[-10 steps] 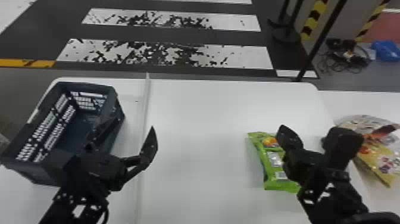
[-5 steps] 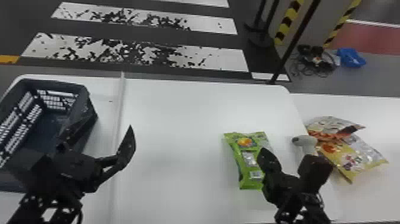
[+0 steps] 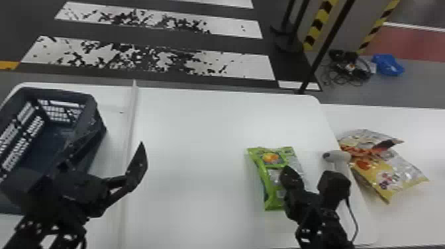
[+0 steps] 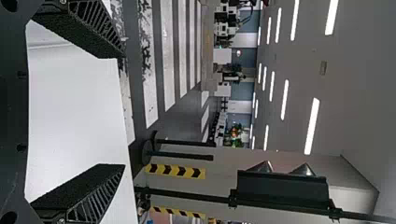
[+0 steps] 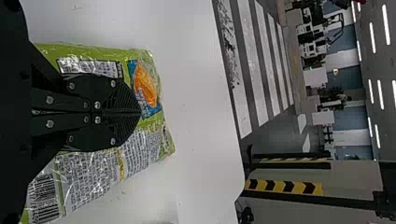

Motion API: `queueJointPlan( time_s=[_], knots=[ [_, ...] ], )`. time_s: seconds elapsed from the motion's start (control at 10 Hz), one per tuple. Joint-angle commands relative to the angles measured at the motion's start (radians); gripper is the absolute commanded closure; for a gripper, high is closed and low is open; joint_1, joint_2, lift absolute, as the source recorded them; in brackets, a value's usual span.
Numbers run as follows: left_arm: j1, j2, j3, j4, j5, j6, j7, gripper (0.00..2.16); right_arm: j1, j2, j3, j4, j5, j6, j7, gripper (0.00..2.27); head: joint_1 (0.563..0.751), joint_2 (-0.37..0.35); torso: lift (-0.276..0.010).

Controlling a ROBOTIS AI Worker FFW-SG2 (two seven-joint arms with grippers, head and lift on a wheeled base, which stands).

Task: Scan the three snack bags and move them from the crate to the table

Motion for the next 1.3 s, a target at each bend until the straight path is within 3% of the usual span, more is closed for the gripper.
queueJointPlan(
  time_s=[0.0, 0.3, 0.6, 0.7, 0.8, 1.0, 1.2],
  knots=[
    [0.000, -0.002, 0.002, -0.001, 0.000, 0.000, 0.005, 0.03, 0.003, 0.002, 0.006, 0.028, -0.030, -0.003, 0.000, 2.25, 0.695, -0.159, -0.062],
    [-0.015, -0.006, -0.007, 0.009, -0.002, 0.003, 0.005, 0.03, 0.020, 0.040, 0.012, 0.058, -0.045, -0.065, -0.018, 2.25, 0.695, -0.152, -0.062],
    [-0.016, -0.003, -0.006, 0.020, 0.000, -0.012, 0.005, 0.03, 0.032, 0.043, 0.035, 0.029, -0.042, -0.089, -0.069, 2.16, 0.695, -0.152, -0.062],
    [-0.015, -0.002, -0.001, 0.017, 0.003, -0.015, 0.005, 0.03, 0.062, 0.041, 0.024, -0.043, -0.042, -0.095, -0.069, 1.22, 0.695, -0.146, -0.062],
    [-0.012, -0.002, 0.000, 0.012, 0.003, -0.021, 0.005, 0.03, 0.093, 0.032, -0.002, -0.137, -0.036, -0.053, -0.064, 0.08, 0.695, -0.145, -0.062],
    [-0.009, -0.002, -0.006, -0.001, 0.003, -0.018, 0.005, 0.03, 0.135, 0.009, -0.103, -0.268, 0.016, 0.055, 0.077, 0.03, 0.695, -0.155, -0.062],
    [0.010, 0.000, 0.003, -0.003, 0.002, -0.067, 0.007, 0.03, 0.138, -0.025, -0.203, -0.250, 0.087, 0.049, 0.178, 0.09, 0.695, -0.190, -0.062]
  ],
)
